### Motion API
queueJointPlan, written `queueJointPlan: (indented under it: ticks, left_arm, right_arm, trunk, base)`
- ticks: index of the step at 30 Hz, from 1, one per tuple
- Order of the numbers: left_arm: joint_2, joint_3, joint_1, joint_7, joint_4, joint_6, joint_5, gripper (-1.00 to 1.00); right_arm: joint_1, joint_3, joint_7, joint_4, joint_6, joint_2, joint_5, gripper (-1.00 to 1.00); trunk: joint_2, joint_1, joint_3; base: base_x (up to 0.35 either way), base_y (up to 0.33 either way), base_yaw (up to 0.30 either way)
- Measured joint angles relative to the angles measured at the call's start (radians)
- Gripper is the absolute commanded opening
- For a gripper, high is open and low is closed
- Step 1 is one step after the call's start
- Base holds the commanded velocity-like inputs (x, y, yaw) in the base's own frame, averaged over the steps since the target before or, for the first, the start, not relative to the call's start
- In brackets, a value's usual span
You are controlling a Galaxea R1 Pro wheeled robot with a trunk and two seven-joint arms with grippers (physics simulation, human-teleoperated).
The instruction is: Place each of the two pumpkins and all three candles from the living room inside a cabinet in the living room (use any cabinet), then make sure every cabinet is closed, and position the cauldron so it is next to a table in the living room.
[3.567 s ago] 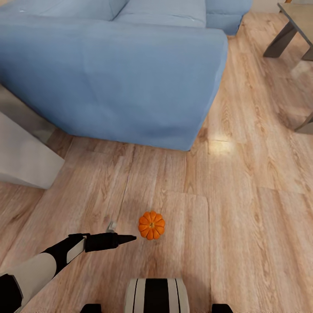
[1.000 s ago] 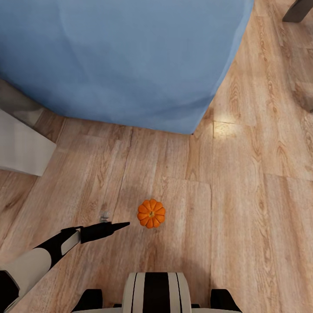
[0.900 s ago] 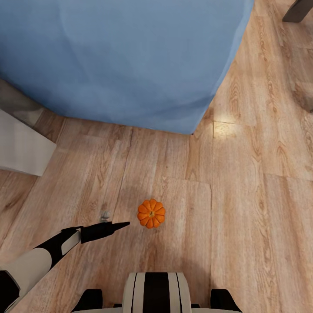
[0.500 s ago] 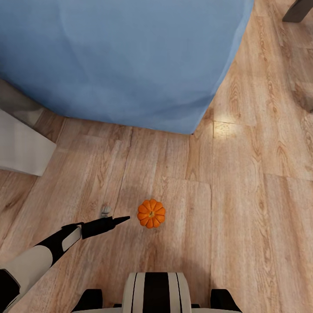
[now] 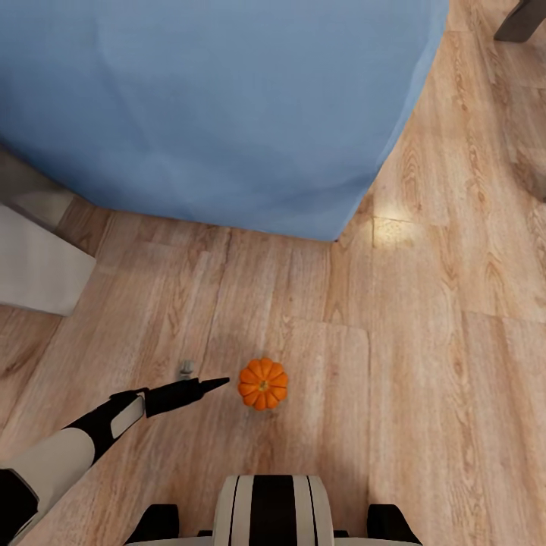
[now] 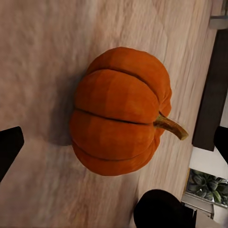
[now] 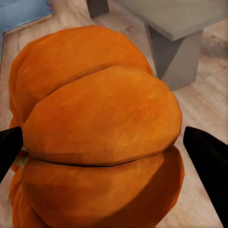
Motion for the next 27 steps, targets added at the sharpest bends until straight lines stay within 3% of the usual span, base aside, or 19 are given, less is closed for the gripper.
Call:
queueJointPlan:
  ticks: [17,20,23,27]
  left_arm:
    - [-0.008,0.0,0.0,0.002,0.011,0.0,0.0,1.0]
    - [-0.008,0.0,0.0,0.046,0.011,0.0,0.0,1.0]
    - [-0.017,-0.001,0.001,0.139,0.01,0.0,0.0,1.0]
    - [-0.022,-0.001,0.001,0.164,0.006,0.0,0.0,1.0]
  right_arm:
    - [0.0,-0.002,0.0,-0.002,0.0,-0.001,-0.001,-1.0]
    - [0.0,-0.002,0.0,-0.002,-0.001,-0.001,0.004,-1.0]
    - [0.0,-0.002,0.0,-0.002,-0.001,-0.001,0.004,-1.0]
    - [0.0,-0.002,0.0,-0.002,0.0,0.0,0.003,-1.0]
  trunk:
    - [0.0,0.0,0.0]
    - [0.0,0.0,0.0]
    - [0.0,0.0,0.0]
    - [0.0,0.0,0.0]
  base:
    - [0.0,-0.063,0.0]
    - [0.0,-0.232,0.0]
    - [0.0,-0.064,0.0]
    - [0.0,-0.012,0.0]
